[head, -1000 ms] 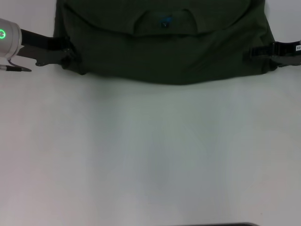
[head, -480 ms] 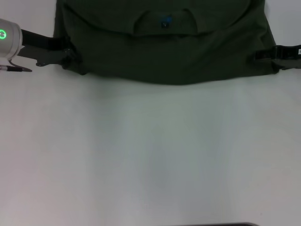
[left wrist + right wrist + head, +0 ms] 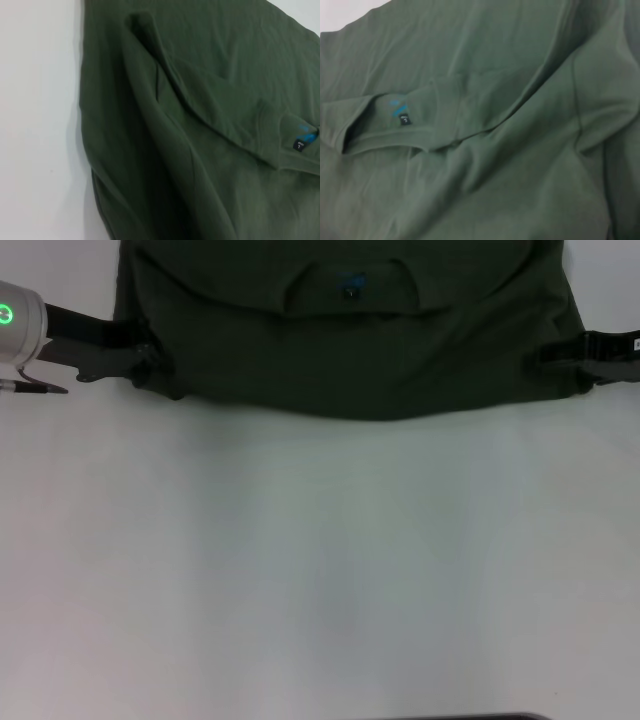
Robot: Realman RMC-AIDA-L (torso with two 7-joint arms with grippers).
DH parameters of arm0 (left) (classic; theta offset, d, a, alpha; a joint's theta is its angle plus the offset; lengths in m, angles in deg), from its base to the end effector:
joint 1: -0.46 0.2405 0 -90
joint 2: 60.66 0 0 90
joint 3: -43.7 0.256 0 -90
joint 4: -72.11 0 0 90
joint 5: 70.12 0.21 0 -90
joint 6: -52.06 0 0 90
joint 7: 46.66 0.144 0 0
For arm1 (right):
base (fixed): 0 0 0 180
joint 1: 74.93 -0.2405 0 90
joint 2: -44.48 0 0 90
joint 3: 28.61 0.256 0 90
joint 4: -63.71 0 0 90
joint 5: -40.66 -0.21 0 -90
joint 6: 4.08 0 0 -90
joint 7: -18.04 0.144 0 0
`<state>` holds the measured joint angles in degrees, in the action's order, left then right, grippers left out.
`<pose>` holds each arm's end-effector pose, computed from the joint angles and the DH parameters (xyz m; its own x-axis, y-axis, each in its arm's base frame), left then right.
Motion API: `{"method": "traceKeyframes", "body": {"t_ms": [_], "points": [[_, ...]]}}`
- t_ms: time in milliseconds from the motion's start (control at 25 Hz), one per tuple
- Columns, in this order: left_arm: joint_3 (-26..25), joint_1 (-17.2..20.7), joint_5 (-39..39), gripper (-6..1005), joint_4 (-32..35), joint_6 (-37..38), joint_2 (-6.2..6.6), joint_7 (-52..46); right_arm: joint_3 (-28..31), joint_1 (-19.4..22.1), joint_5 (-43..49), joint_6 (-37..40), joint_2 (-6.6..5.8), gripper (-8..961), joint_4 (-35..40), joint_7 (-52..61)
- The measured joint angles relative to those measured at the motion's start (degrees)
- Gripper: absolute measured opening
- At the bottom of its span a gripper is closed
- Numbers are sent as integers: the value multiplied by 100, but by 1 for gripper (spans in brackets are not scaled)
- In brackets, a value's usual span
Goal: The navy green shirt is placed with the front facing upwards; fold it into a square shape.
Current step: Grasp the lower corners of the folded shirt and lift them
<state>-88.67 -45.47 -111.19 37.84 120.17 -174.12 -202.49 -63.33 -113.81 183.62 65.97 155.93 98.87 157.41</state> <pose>-0.2556 0.4184 0.0101 0.1147 0.9317 0.3446 0.9813 -0.0522 -0.1854 0.3213 0.3897 0.0500 0.1852 -0.8936 -0.4089 -0.9656 -0.0881 -0.2448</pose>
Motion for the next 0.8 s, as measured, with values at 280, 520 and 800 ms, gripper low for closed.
{"method": "traceKeyframes", "body": {"t_ms": [280, 520, 800], "points": [[1, -16, -7, 51, 0, 5, 0, 3, -1, 42, 13, 258, -44, 787, 195, 29], [1, -2, -7, 51, 0, 16, 9, 6, -16, 27, 143, 285, -70, 534, 193, 29], [21, -1, 28, 51, 0, 113, 13, 43, -38, -4, 204, 368, -101, 276, 192, 32]]}}
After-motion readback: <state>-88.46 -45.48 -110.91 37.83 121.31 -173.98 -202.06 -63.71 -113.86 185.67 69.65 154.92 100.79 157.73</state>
